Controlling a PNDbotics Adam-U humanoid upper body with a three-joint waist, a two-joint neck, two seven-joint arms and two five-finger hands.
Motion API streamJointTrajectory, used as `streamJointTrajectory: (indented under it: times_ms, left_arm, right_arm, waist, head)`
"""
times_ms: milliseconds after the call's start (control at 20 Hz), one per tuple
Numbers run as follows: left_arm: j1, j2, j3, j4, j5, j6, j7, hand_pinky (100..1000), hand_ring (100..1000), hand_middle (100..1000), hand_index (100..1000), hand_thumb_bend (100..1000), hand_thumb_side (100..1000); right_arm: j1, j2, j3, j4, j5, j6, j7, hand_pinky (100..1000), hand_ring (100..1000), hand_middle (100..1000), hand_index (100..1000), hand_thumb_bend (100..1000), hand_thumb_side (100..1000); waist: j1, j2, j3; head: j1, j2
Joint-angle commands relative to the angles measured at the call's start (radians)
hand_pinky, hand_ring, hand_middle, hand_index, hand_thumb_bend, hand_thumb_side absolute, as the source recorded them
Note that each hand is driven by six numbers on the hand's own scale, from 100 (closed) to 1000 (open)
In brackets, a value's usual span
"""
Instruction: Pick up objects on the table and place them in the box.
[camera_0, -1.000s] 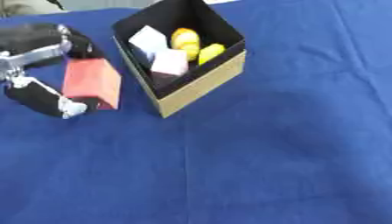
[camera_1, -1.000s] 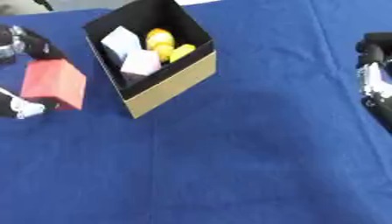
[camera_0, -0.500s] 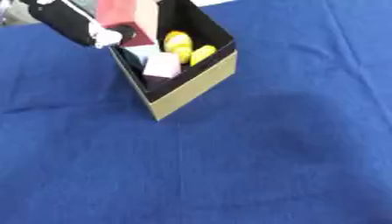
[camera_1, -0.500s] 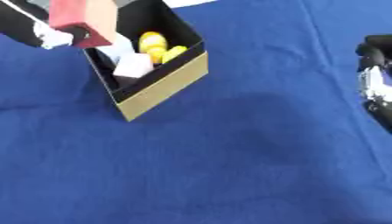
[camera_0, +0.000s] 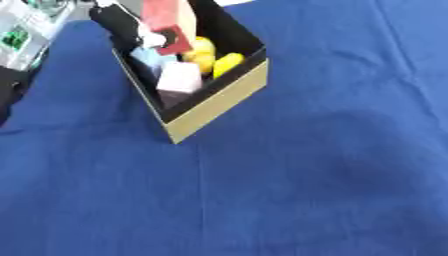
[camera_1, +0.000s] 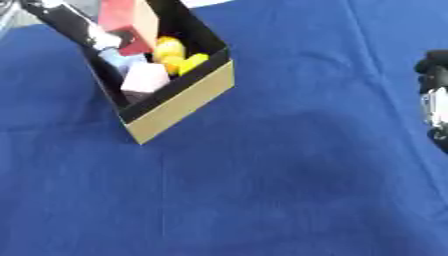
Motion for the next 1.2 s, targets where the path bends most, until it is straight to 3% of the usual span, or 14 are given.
streamJointTrajectory:
  times_ms: [50,150,350,550,750,950,1200]
  left_arm:
    - [-0.026,0.001,0.020,0.031,-0.052,-0.036,0.011,847,795,771,852,425,353]
    - [-0.027,-0.007,0.023,0.046,-0.071,-0.053,0.020,868,843,835,893,512,397]
    - [-0.021,-0.010,0.026,0.058,-0.095,-0.077,0.047,873,853,851,904,543,408]
    - [-0.011,-0.007,0.030,0.064,-0.073,-0.081,0.057,860,830,811,881,499,418]
    - [0.021,0.022,0.032,0.024,-0.023,-0.062,0.094,827,775,735,831,390,404]
    - [0.126,0.095,0.066,-0.197,0.101,-0.009,0.175,807,757,713,824,315,445]
    - [0.340,0.121,0.225,-0.585,0.345,0.150,0.378,785,745,703,832,278,478]
  right_arm:
    - [-0.010,-0.019,-0.004,-0.015,-0.013,-0.001,0.003,733,735,638,727,100,447]
    - [-0.012,-0.018,-0.003,-0.015,-0.014,-0.001,0.003,732,735,638,727,100,448]
    - [-0.013,-0.016,-0.002,-0.015,-0.017,0.002,0.004,732,735,638,727,100,450]
    - [-0.012,-0.014,-0.004,-0.015,-0.022,0.004,0.003,732,734,638,727,100,450]
    - [-0.009,-0.013,-0.006,-0.015,-0.026,0.005,0.004,733,735,638,727,100,444]
    - [-0.005,-0.021,-0.012,-0.015,-0.029,0.002,0.003,734,736,640,728,100,434]
    - [0.000,-0.024,-0.025,-0.015,-0.018,-0.003,-0.006,736,738,643,729,100,419]
  waist:
    - [-0.005,-0.018,-0.002]
    - [-0.005,-0.016,-0.003]
    - [-0.005,-0.019,0.001]
    - [-0.007,-0.029,0.004]
    - [-0.012,-0.047,0.014]
    - [-0.019,-0.069,0.043]
    - [-0.036,-0.088,0.080]
  head:
    - [0.008,-0.018]
    - [0.008,-0.020]
    - [0.004,-0.015]
    - [-0.002,-0.010]
    - [-0.010,0.001]
    - [-0.040,0.023]
    - [-0.071,0.048]
